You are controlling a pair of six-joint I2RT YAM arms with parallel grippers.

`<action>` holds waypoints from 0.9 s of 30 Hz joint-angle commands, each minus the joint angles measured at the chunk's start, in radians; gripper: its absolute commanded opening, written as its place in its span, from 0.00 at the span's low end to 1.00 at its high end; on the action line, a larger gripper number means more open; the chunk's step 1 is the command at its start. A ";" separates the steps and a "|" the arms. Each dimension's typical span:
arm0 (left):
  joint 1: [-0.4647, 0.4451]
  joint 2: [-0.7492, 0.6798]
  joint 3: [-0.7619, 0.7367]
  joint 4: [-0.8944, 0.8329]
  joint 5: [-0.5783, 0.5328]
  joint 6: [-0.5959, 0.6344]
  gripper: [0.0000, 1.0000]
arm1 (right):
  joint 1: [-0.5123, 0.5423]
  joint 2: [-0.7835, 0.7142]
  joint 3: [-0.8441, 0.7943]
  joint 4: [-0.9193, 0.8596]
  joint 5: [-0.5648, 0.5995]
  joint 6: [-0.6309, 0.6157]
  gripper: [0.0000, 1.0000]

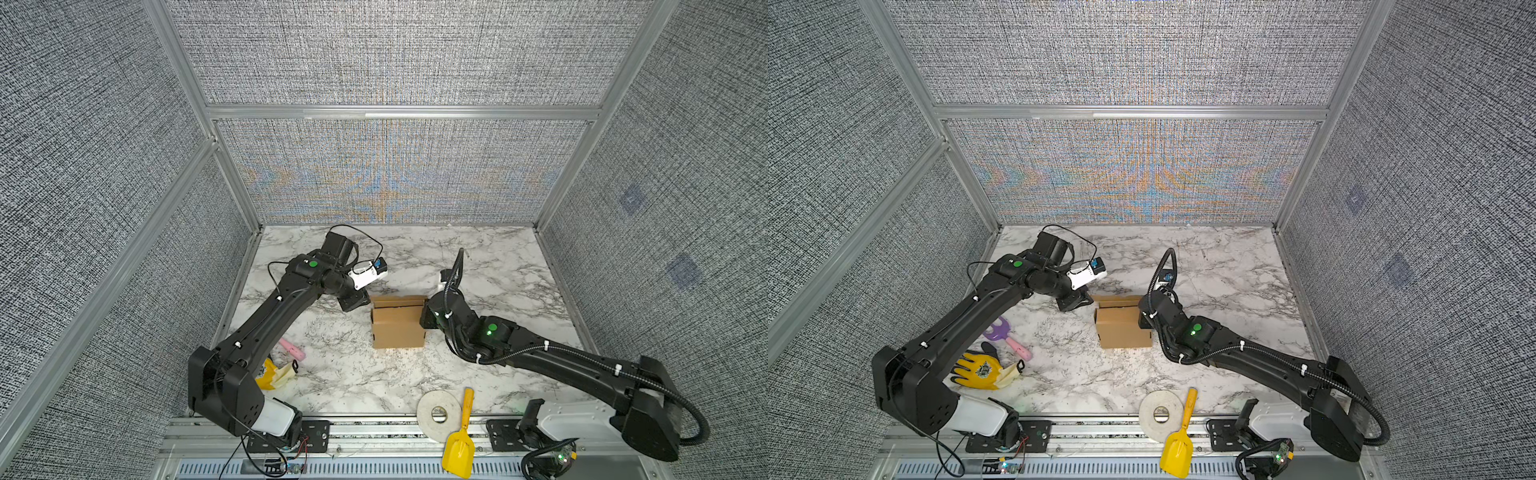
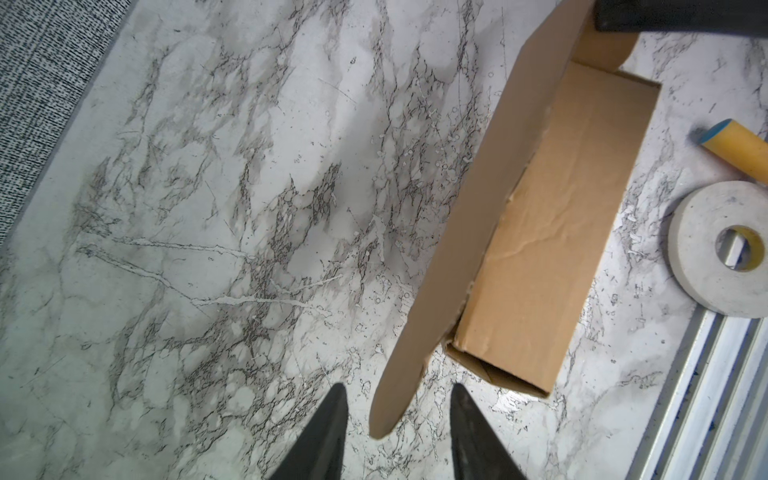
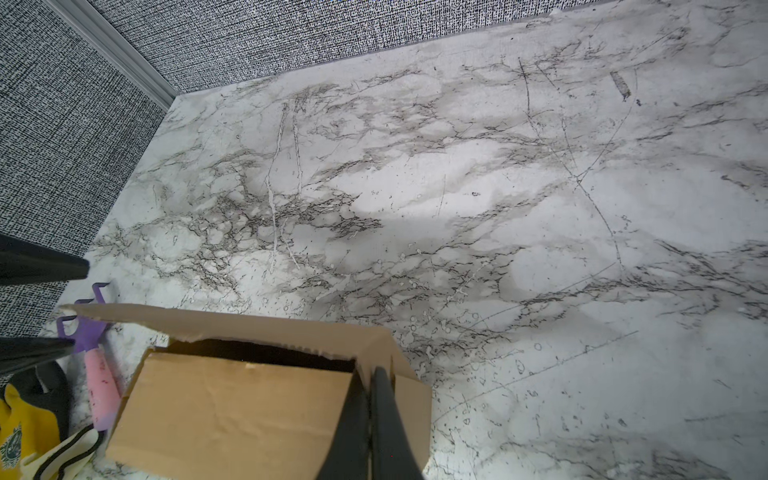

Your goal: Fold the paper box

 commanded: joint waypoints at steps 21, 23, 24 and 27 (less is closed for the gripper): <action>0.000 -0.017 -0.048 0.065 0.084 -0.404 0.08 | 0.037 0.031 -0.002 -0.128 0.011 0.078 0.00; 0.001 -0.017 -0.058 0.066 0.098 -0.439 0.07 | 0.037 0.032 0.000 -0.131 0.013 0.079 0.00; -0.001 -0.015 -0.060 0.066 0.107 -0.453 0.07 | 0.037 0.032 0.000 -0.132 0.013 0.079 0.00; 0.002 -0.012 -0.060 0.069 0.139 -0.499 0.05 | 0.036 0.032 0.000 -0.132 0.013 0.080 0.00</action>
